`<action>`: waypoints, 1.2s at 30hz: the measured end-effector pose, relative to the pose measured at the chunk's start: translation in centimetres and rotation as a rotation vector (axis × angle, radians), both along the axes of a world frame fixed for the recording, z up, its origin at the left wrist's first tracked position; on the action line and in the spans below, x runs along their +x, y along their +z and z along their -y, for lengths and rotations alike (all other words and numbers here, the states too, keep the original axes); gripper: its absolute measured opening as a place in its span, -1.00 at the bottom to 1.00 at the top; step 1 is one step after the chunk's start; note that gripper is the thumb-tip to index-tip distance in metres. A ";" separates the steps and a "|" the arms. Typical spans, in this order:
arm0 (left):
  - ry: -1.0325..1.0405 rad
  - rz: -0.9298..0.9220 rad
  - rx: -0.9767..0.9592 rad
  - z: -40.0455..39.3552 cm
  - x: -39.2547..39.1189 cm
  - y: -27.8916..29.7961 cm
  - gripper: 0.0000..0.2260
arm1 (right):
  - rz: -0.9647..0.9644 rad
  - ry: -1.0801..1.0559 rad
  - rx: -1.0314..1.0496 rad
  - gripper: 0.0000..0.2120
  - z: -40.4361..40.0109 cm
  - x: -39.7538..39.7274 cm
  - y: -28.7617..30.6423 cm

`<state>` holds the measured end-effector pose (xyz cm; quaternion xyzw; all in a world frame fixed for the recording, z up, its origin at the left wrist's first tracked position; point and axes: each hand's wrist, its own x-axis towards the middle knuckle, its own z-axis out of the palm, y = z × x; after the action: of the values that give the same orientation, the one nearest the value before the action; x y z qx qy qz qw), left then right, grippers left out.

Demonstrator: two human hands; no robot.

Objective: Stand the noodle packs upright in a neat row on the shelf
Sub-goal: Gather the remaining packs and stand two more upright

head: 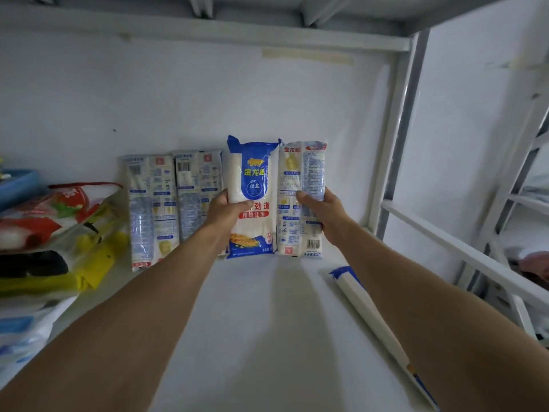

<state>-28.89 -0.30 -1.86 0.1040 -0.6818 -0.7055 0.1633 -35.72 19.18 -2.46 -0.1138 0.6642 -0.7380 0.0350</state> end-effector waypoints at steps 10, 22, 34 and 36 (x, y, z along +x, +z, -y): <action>0.031 0.033 0.030 1.3 -4.1 -1.1 -0.67 | -0.003 0.048 0.070 -0.65 1.1 -4.4 -1.4; 0.198 0.053 -0.226 -0.1 -5.9 -1.8 -0.66 | 0.041 -0.003 0.144 -0.59 1.7 -5.5 -1.1; 0.023 -0.003 -0.624 -8.6 2.9 -3.5 -0.68 | 0.120 -0.238 0.597 -0.63 -5.7 -0.5 -0.8; -0.270 0.282 -0.446 -11.3 5.0 -3.3 -0.84 | 0.164 -0.180 0.752 -0.70 -7.8 1.4 -0.7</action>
<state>-23.90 10.99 -5.19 0.0708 -0.8437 -0.5321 -0.0097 -34.34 26.98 -3.18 0.0249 0.8905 -0.4501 0.0623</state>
